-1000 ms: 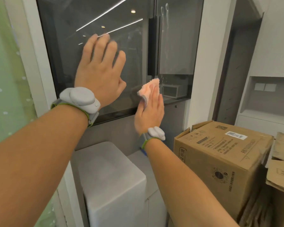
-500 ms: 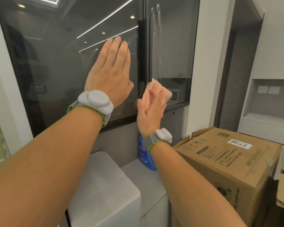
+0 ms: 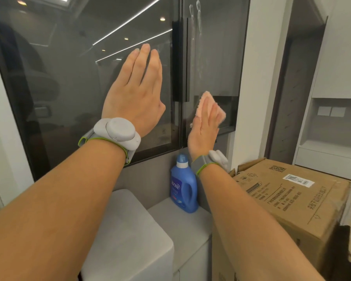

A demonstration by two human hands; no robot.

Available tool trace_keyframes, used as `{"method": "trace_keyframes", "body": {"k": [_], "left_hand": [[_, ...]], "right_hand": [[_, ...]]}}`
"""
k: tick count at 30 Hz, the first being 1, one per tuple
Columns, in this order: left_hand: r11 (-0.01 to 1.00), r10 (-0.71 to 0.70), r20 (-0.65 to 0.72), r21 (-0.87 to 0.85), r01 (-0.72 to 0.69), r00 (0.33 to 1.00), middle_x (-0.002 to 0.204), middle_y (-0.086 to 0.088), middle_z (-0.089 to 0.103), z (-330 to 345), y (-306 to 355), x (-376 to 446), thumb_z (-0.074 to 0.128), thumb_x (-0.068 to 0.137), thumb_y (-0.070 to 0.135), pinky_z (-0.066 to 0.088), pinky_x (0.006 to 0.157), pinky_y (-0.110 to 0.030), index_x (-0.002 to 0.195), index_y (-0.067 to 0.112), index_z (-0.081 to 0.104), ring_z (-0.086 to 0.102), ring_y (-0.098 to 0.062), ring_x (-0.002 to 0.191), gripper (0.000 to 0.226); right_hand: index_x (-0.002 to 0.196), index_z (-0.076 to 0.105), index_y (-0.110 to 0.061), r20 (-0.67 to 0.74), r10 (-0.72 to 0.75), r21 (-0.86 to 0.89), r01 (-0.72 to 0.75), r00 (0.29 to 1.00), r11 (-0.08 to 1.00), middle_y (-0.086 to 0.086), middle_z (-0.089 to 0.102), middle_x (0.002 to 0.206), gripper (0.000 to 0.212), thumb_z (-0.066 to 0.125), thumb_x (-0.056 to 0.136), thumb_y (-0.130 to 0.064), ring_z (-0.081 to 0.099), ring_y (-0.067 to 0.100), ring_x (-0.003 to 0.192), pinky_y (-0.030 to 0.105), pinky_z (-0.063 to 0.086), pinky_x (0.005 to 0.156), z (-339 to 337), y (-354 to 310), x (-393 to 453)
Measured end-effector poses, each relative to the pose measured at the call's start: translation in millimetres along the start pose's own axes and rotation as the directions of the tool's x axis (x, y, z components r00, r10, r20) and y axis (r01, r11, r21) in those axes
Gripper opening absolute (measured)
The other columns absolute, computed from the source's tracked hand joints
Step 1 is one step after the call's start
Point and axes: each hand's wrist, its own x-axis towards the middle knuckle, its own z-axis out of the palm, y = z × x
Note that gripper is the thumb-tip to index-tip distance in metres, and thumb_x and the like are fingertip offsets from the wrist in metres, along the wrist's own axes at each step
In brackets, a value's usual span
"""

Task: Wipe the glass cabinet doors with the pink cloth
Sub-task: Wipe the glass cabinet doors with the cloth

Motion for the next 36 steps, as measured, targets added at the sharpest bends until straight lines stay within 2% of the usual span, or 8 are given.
{"method": "trace_keyframes", "body": {"k": [7,11,19,24,27,30,32,36], "left_hand": [[1.000,-0.003,0.015,-0.026,0.003,1.000,0.170,-0.025,0.020,-2.6,0.7,0.5,0.025,0.105,0.028,0.013,0.133,-0.051,0.162,-0.008,0.018,0.014,-0.042,0.161,0.068],[1.000,-0.013,-0.006,0.011,0.013,1.000,0.169,-0.024,0.023,-0.4,1.4,-1.2,0.027,0.104,0.029,0.013,0.133,-0.049,0.161,-0.008,0.021,0.017,-0.042,0.160,0.069],[0.999,0.028,0.037,0.042,-0.030,0.999,0.159,-0.024,0.038,-10.2,-0.1,9.4,0.035,0.100,0.034,0.021,0.129,-0.052,0.151,-0.006,0.040,0.033,-0.045,0.152,0.065],[0.999,0.052,-0.043,0.018,-0.052,0.998,0.147,-0.024,0.048,-13.9,-16.3,32.1,0.042,0.095,0.028,0.021,0.127,-0.059,0.135,0.002,0.053,0.041,-0.049,0.143,0.049],[1.000,0.029,-0.047,0.010,-0.029,0.998,0.157,-0.026,0.039,-2.5,-16.6,30.7,0.039,0.101,0.030,0.010,0.129,-0.065,0.146,0.005,0.047,0.026,-0.051,0.154,0.052],[1.000,0.025,-0.067,-0.009,-0.025,0.997,0.159,-0.025,0.038,-1.2,-18.2,30.7,0.038,0.102,0.032,0.009,0.128,-0.067,0.145,0.009,0.049,0.022,-0.050,0.156,0.050],[1.000,0.021,-0.066,-0.002,-0.022,0.998,0.159,-0.025,0.038,-0.3,-17.8,30.2,0.039,0.102,0.033,0.008,0.128,-0.067,0.146,0.009,0.049,0.021,-0.050,0.156,0.050],[0.999,0.039,-0.076,-0.004,-0.040,0.996,0.158,-0.026,0.038,4.0,-16.9,30.6,0.039,0.103,0.032,0.013,0.128,-0.066,0.146,0.008,0.048,0.022,-0.052,0.155,0.050]], "right_hand": [[0.165,0.007,-0.016,0.053,-0.222,-0.015,0.223,0.974,0.975,0.008,0.000,0.175,0.061,0.015,0.106,-0.032,-0.005,0.033,0.162,0.060,0.006,0.128,-5.5,-6.4,10.9],[0.163,-0.006,-0.035,0.054,-0.267,-0.026,0.268,0.962,0.963,-0.003,-0.004,0.174,0.061,0.009,0.105,-0.045,-0.006,0.030,0.162,0.061,0.007,0.129,-5.9,-16.4,60.3],[0.157,0.015,-0.035,-0.164,0.185,0.055,-0.178,0.969,0.982,-0.003,0.028,0.159,0.055,0.027,0.104,-0.045,0.026,0.028,0.149,0.055,0.033,0.120,-0.3,-11.2,51.6],[0.153,0.028,-0.030,-0.162,-0.181,-0.084,0.169,0.970,0.982,0.000,0.042,0.141,0.049,0.032,0.105,-0.023,0.038,0.025,0.128,0.038,0.043,0.104,-11.3,-52.2,88.8],[0.162,0.006,-0.041,0.011,-0.390,-0.038,0.390,0.921,0.920,-0.013,0.012,0.170,0.054,0.017,0.109,-0.042,0.010,0.023,0.159,0.044,0.014,0.127,-11.5,-43.9,95.0],[0.158,0.019,-0.034,-0.158,-0.239,-0.107,0.224,0.958,0.969,-0.002,0.031,0.157,0.052,0.033,0.108,-0.029,0.029,0.025,0.147,0.048,0.039,0.115,-12.9,-21.3,89.1],[0.155,0.024,-0.031,-0.232,-0.094,-0.066,0.081,0.968,0.995,0.001,0.040,0.149,0.052,0.031,0.103,-0.026,0.036,0.026,0.138,0.045,0.036,0.112,-15.5,-26.1,97.4],[0.157,0.029,-0.014,-0.220,-0.186,-0.250,0.129,0.958,0.960,0.007,0.048,0.150,0.061,0.047,0.099,-0.011,0.049,0.027,0.137,0.045,0.031,0.116,-28.3,-70.7,159.8]]}}
